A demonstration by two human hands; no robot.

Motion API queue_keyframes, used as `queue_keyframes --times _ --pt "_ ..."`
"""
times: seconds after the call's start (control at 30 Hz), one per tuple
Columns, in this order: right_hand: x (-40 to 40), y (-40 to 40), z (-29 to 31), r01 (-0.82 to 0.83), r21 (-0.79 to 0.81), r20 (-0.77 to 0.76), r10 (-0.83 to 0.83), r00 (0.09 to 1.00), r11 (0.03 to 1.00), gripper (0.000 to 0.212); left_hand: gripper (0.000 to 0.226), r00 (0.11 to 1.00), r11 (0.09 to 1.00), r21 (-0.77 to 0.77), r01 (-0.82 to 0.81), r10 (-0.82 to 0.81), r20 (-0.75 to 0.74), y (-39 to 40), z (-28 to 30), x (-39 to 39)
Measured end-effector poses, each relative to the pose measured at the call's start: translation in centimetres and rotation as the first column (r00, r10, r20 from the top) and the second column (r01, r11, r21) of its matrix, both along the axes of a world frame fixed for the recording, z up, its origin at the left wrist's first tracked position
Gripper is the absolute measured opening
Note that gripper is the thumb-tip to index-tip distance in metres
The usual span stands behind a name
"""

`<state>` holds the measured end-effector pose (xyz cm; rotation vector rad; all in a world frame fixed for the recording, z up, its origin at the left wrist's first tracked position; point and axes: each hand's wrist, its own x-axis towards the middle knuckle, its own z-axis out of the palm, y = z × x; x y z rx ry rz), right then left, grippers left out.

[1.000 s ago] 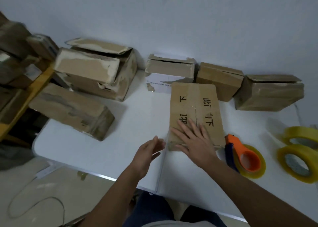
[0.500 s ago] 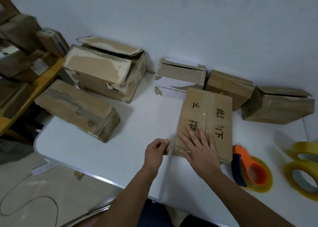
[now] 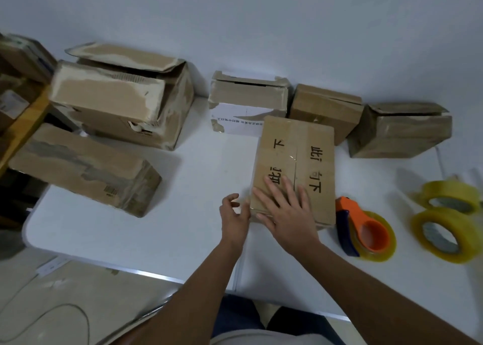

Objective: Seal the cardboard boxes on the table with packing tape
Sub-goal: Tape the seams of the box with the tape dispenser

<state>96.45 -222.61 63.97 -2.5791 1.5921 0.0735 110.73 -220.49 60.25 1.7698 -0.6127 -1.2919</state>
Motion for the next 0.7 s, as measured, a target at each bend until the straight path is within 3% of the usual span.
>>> queue_keyframes --times 0.13,0.23,0.33,0.37,0.4,0.5,0.6,0.7 --pt "0.0 0.0 0.0 -0.009 0.009 -0.003 0.009 1.000 1.000 0.059 0.017 0.983 0.989 0.072 0.129 -0.137 0.122 -1.1 0.3 0.9" --pt "0.0 -0.1 -0.1 -0.011 0.006 -0.007 0.011 1.000 1.000 0.059 0.020 0.975 0.990 -0.014 0.138 -0.133 0.180 0.4 2.5 2.3" --pt "-0.1 -0.1 -0.2 -0.014 0.005 -0.007 0.014 1.000 1.000 0.059 0.031 0.945 0.947 -0.138 0.289 -0.259 0.201 2.7 4.0 2.1" --pt "-0.1 -0.1 -0.3 -0.016 0.007 -0.005 0.016 1.000 1.000 0.059 0.038 0.913 0.925 -0.150 0.349 -0.299 0.276 3.3 4.0 1.7" --pt "-0.1 -0.1 -0.2 -0.014 0.014 -0.004 0.014 1.000 1.000 0.058 0.044 0.858 0.896 -0.153 0.417 -0.331 0.393 3.5 4.0 1.3" --pt "0.0 -0.1 0.0 -0.003 0.021 -0.013 0.004 1.000 1.000 0.058 0.053 0.583 0.767 -0.061 0.639 -0.431 0.689 3.0 3.9 1.8" --pt "0.1 -0.1 0.1 -0.012 0.022 -0.031 0.012 0.999 1.000 0.059 0.050 0.315 0.614 0.080 0.785 -0.506 0.803 1.2 4.7 3.7" --pt "0.0 -0.1 0.3 -0.019 0.031 -0.025 0.020 0.999 0.999 0.059 0.050 0.096 0.486 0.248 0.838 -0.579 0.810 -1.4 5.6 4.8"
